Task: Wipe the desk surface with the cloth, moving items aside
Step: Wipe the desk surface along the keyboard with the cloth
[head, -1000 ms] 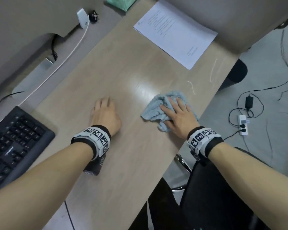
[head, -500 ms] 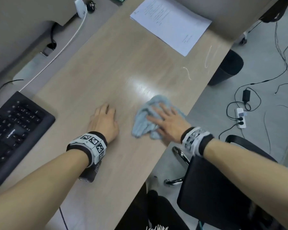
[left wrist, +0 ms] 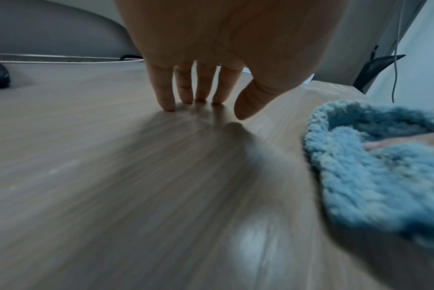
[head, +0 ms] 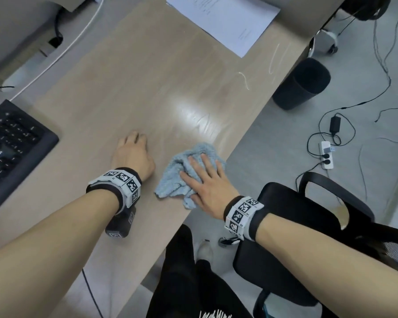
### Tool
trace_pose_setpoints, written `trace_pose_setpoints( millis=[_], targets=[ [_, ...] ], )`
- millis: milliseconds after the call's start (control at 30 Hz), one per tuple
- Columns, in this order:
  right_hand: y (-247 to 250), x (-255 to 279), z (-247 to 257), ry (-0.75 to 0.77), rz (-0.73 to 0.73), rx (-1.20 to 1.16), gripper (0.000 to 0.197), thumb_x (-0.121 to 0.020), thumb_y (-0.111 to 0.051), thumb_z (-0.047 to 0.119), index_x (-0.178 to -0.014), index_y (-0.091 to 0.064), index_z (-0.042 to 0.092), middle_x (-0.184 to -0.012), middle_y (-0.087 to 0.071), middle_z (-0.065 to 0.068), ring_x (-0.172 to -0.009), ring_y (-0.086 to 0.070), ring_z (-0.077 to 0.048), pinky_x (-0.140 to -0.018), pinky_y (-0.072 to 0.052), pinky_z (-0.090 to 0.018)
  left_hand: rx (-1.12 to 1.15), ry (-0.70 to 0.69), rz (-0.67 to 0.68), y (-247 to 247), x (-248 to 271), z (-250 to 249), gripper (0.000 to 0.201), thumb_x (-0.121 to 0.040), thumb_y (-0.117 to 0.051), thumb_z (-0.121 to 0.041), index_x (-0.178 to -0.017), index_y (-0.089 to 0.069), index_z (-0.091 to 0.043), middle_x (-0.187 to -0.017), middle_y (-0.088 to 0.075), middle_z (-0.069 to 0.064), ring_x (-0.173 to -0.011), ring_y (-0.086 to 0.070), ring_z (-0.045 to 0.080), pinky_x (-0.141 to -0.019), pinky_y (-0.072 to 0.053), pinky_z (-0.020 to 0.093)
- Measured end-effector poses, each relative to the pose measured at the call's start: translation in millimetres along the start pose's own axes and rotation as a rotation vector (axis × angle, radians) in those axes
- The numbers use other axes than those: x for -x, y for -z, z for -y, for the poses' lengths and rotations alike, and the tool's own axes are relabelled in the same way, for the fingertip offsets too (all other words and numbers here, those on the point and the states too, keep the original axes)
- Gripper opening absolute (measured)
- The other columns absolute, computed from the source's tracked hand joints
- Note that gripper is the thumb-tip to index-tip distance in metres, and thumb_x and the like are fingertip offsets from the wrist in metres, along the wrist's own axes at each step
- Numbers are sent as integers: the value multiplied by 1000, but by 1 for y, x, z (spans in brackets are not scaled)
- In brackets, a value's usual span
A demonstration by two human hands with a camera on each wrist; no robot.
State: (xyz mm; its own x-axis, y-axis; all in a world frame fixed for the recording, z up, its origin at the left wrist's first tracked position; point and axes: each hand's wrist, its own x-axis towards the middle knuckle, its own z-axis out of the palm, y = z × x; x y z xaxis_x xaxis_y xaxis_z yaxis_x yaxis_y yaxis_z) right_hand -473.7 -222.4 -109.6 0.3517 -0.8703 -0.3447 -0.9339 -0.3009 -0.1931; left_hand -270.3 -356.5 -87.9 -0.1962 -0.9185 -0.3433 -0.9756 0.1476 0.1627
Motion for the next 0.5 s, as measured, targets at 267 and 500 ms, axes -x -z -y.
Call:
trace_pose_setpoints(
  millis=[267,500],
  targets=[
    [0,6,-29,53,21,-56,64,-98,-40,49,-156,-23,27,-166,-9,-11,-151,-4,-40,-119,-9,-58,-32,2,37,2,3,-6,57,-80,-51,-10,-136,-44,-7,-152,-34,11,-136,-30,34,-110,-26,36],
    [40,-35,-102,-265,-11,-98,67,-100,-37,52,-158,-11,31,-166,5,-8,-151,5,-37,-117,9,-47,-5,31,38,9,-7,-5,40,-84,-51,-13,-123,-57,-7,-136,-49,13,-122,-40,38,-100,-40,43]
  ],
)
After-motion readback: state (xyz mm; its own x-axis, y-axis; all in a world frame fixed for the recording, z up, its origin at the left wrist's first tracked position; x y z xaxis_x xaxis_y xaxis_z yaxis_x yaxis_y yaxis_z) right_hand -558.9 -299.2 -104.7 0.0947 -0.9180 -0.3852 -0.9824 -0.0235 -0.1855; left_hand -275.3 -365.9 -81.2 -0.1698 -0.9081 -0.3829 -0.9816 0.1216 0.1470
